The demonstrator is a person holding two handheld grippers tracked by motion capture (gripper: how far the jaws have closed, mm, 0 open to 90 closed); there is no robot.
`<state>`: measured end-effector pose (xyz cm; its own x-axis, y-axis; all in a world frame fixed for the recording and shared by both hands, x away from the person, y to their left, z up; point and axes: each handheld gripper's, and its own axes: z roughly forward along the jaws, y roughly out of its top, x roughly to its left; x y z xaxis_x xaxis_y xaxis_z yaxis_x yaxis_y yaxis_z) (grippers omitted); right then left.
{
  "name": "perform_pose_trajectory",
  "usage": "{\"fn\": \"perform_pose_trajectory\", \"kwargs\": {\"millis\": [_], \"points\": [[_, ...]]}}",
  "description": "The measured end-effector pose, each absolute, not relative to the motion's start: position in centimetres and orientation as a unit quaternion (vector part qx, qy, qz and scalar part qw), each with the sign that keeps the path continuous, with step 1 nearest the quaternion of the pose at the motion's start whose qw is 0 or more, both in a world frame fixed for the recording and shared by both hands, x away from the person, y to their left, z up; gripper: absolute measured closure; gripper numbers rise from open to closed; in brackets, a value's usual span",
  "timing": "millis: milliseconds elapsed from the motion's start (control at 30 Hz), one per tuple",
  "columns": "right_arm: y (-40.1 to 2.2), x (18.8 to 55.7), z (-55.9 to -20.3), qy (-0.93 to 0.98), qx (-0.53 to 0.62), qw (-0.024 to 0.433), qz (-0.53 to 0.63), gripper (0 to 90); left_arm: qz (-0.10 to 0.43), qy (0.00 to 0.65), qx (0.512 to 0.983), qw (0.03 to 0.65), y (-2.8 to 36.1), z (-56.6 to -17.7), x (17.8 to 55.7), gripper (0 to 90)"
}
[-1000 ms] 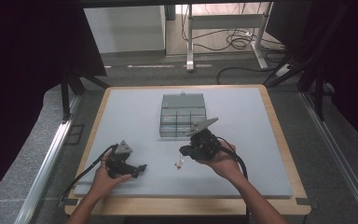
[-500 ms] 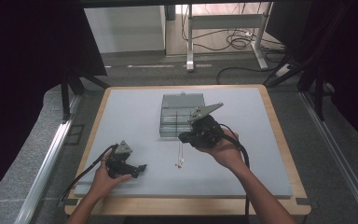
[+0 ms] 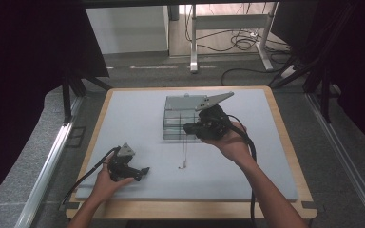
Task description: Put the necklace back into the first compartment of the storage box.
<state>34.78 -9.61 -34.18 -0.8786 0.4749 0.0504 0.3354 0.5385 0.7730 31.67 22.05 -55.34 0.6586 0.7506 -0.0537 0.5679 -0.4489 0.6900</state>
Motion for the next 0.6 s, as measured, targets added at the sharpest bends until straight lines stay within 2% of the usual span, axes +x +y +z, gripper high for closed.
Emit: {"fn": "perform_pose_trajectory", "kwargs": {"millis": [600], "points": [[-9.6,36.6,-31.3,0.856,0.251,0.102,0.441,84.7,0.13,0.393,0.841,0.349,22.0,-55.3,31.7,2.3]]}}
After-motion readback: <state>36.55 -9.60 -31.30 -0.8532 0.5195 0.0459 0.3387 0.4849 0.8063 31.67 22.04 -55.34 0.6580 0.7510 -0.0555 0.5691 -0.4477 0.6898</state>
